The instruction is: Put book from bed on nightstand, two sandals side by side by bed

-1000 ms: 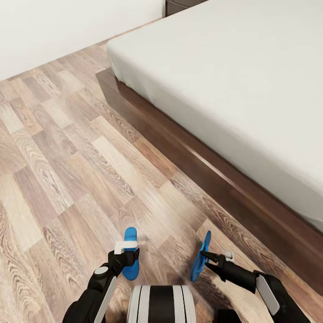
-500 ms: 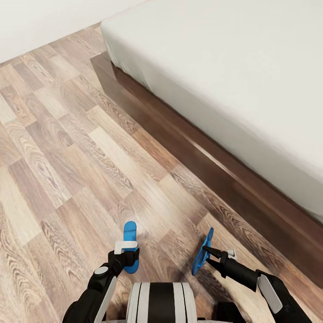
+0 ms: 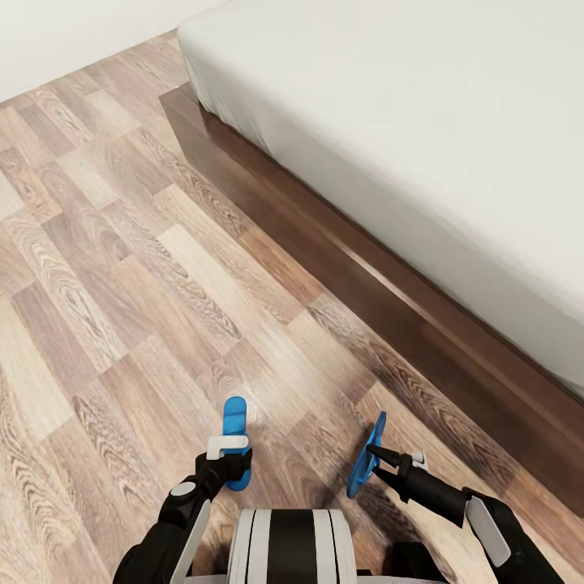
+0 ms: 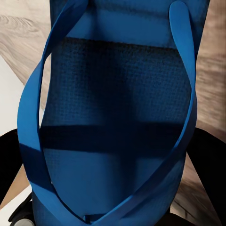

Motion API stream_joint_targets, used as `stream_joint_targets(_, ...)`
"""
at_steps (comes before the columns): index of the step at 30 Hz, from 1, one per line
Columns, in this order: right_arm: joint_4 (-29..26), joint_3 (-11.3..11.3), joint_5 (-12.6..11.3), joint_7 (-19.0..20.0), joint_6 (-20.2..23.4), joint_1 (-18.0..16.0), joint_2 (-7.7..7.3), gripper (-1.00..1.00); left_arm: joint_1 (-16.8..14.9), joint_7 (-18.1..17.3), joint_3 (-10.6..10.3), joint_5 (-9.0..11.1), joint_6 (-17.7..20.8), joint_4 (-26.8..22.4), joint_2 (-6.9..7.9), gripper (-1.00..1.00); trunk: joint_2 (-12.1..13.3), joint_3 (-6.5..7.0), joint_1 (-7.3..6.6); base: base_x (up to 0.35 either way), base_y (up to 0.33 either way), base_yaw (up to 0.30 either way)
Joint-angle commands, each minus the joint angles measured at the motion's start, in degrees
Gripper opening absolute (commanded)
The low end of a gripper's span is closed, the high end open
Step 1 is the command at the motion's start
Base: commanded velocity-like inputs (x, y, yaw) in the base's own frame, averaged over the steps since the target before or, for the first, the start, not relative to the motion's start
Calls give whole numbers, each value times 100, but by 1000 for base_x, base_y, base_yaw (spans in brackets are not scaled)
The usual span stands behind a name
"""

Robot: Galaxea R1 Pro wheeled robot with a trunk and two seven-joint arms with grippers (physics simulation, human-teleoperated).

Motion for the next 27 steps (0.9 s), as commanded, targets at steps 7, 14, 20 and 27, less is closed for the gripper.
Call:
stream_joint_targets(7, 1, -5, 0, 16, 26, -2, 1, -100, -1, 26, -5, 28, 34, -11, 1, 100, -1, -3, -1, 28, 0, 0)
stream_joint_targets(14, 3, 4, 1, 10, 26, -2, 19, -100, -1, 29, -5, 28, 28, -18, 1, 100, -1, -3, -1, 144, 0, 0)
stream_joint_targets(20, 9, 9, 8, 0, 26, -2, 27, -100, -1, 29, -5, 36, 35, -18, 1, 100, -1, -3, -1, 9, 0, 0)
stream_joint_targets(27, 10, 9, 8, -3, 22, -2, 27, -100, -1, 29, -5, 44, 36, -17, 1, 100, -1, -3, -1, 0, 0, 0)
